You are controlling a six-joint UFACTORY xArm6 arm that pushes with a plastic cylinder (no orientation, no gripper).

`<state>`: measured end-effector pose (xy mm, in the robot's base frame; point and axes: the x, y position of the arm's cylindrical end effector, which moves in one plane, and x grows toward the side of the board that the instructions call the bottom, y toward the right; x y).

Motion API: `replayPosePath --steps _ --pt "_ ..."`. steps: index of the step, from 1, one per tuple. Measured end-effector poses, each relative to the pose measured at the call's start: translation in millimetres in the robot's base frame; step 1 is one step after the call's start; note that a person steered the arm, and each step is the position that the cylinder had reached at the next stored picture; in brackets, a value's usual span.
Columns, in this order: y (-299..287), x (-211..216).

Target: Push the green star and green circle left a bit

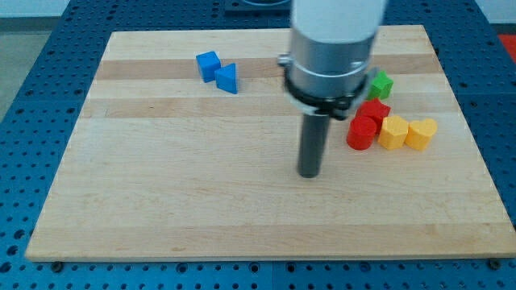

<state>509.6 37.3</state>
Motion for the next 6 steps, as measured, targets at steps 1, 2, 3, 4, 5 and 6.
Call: replayPosePath --steps 1,2,3,4,5,6 --pt "-11.7 -40.5" --pt "-18.6 -104.6" --pt "10.9 -176.5" --pt "79.3 -204.1" --pt "186.3 -199.3" --pt "259.0 -187.8"
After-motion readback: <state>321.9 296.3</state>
